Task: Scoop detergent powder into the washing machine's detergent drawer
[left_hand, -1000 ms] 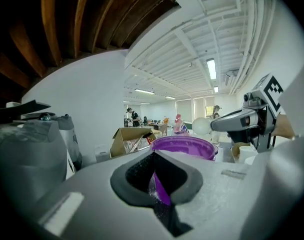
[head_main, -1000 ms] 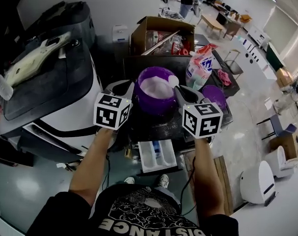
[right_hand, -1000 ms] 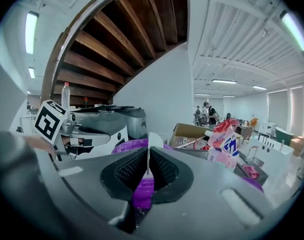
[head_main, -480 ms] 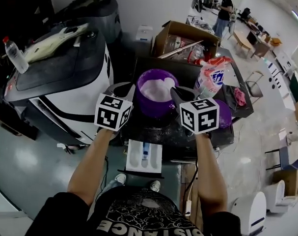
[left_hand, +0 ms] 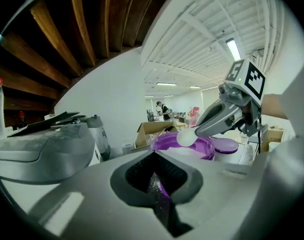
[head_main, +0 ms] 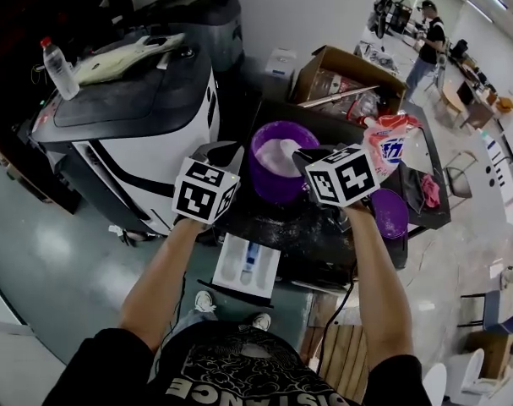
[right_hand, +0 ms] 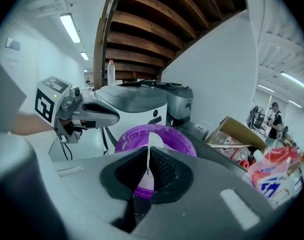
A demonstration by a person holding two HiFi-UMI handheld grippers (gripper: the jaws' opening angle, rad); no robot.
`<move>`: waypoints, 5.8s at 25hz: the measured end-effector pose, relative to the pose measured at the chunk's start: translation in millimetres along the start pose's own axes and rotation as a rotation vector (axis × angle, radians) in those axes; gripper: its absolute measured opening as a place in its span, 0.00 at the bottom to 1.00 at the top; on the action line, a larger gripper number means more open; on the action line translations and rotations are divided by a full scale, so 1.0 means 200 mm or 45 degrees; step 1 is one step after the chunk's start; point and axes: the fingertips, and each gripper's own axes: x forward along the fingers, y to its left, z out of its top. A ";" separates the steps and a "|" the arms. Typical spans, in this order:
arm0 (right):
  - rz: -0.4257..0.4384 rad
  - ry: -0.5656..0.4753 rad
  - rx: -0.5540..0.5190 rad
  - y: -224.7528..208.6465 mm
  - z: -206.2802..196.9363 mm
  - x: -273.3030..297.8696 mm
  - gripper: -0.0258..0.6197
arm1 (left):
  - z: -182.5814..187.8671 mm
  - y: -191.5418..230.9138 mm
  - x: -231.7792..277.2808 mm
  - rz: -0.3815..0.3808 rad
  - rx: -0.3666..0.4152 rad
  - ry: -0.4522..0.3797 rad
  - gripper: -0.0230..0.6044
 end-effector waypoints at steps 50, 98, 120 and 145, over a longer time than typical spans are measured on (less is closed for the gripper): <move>0.382 0.746 0.141 0.19 -0.06 0.37 0.10 | -0.04 0.03 -0.16 0.023 0.002 -0.014 0.04; 0.613 -0.148 1.407 -0.03 0.11 0.04 0.10 | 0.01 -0.12 -0.12 -0.075 0.020 -0.056 0.04; 0.743 -0.579 1.844 0.01 0.09 -0.04 0.10 | -0.02 -0.13 -0.12 -0.101 0.013 -0.061 0.04; 0.680 -0.718 1.830 0.49 -0.02 -0.11 0.10 | -0.25 -0.12 -0.38 -0.248 0.004 -0.049 0.04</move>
